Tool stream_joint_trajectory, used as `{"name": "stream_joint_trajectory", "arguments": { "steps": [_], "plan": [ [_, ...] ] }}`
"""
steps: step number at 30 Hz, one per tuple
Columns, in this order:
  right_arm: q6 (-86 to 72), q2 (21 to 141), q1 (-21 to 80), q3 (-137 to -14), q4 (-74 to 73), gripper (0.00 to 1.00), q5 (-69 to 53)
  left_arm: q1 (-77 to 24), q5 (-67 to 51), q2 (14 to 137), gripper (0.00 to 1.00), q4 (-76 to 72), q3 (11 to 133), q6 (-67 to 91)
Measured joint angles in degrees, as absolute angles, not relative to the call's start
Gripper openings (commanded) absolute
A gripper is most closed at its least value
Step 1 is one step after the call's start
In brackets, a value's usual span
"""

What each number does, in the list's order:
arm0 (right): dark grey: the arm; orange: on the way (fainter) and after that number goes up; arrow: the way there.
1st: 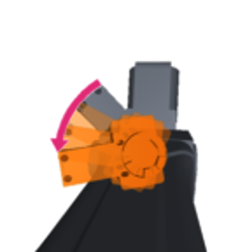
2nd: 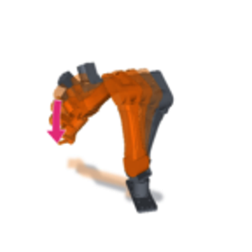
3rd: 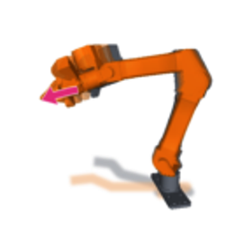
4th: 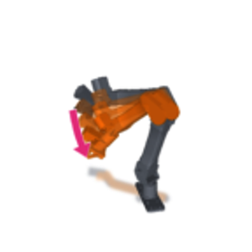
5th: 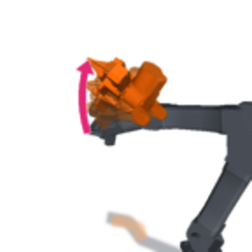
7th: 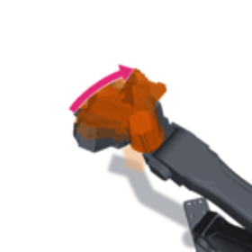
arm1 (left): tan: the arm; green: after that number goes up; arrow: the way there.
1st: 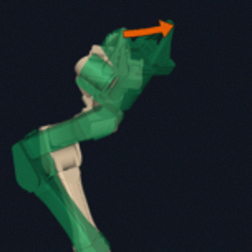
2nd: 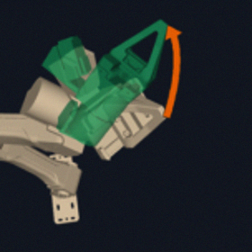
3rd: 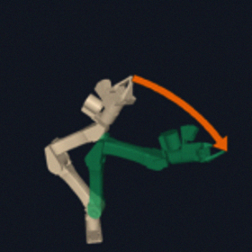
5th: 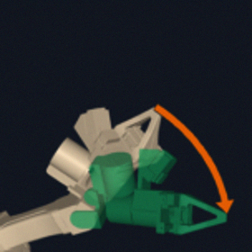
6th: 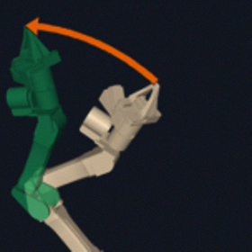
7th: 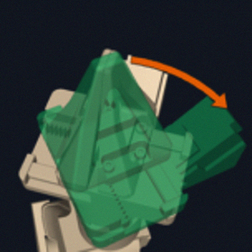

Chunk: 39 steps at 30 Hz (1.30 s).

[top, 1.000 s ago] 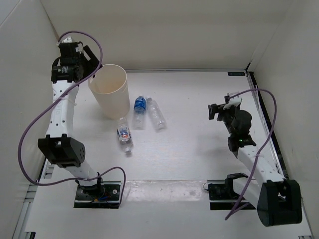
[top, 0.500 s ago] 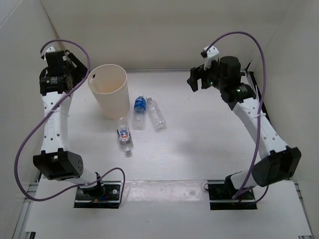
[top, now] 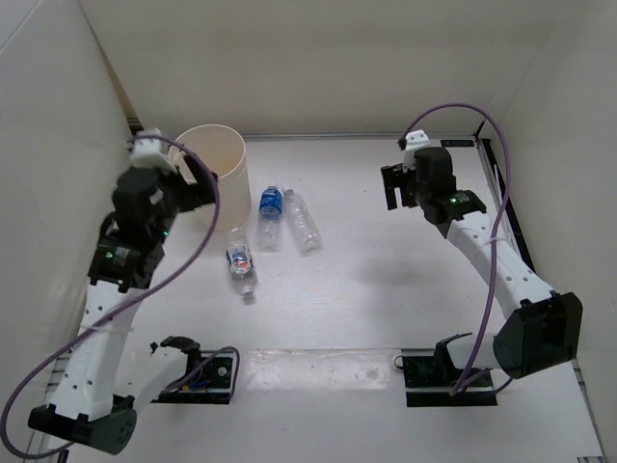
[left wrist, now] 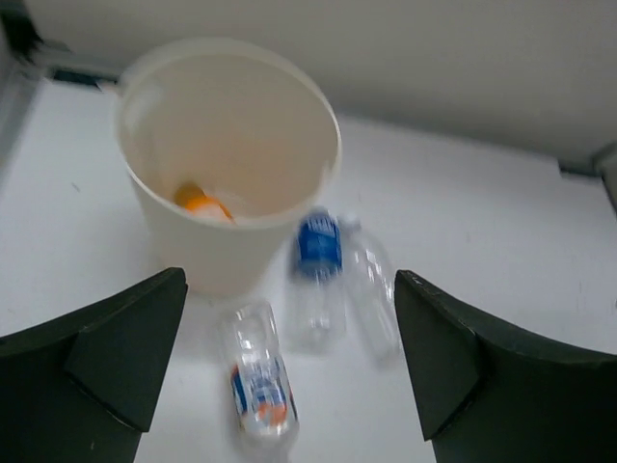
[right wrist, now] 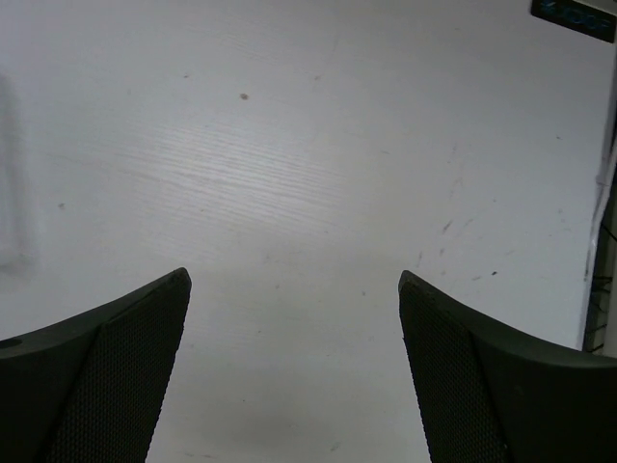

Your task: Put the plastic bottles in the bin

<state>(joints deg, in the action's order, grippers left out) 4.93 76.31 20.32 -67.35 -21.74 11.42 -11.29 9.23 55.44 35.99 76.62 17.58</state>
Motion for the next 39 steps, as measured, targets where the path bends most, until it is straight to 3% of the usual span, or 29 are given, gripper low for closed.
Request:
{"name": "stream_joint_trajectory", "arguments": {
  "steps": [6, 12, 32, 36, 37, 39],
  "plan": [
    [4.2, 75.4, 19.1, -64.9, -19.9, 0.90, 17.4, -23.8, 12.7, 56.8, 0.99, 35.7, 56.7, 20.6],
    [3.8, 72.6, 18.3, -60.7, -19.3, 0.90, 19.3, -26.5, 12.2, 62.5, 0.99, 35.6, 47.3, 26.3],
    [1.4, 66.4, 17.0, -57.2, -25.8, 0.90, 12.4, -20.8, 5.7, 84.3, 0.99, 32.6, 48.1, 34.1],
    [1.2, 66.4, 16.5, -57.2, -26.0, 0.90, 11.4, -20.4, 5.0, 85.8, 0.84, 33.0, 49.2, 34.2],
    [1.2, 66.4, 16.4, -57.2, -26.1, 0.90, 11.3, -20.4, 4.7, 86.0, 0.73, 33.1, 49.5, 34.2],
    [1.2, 66.4, 16.2, -57.2, -26.1, 0.90, 10.9, -20.4, 4.3, 86.0, 0.63, 33.6, 50.0, 34.1]
  ]
}}
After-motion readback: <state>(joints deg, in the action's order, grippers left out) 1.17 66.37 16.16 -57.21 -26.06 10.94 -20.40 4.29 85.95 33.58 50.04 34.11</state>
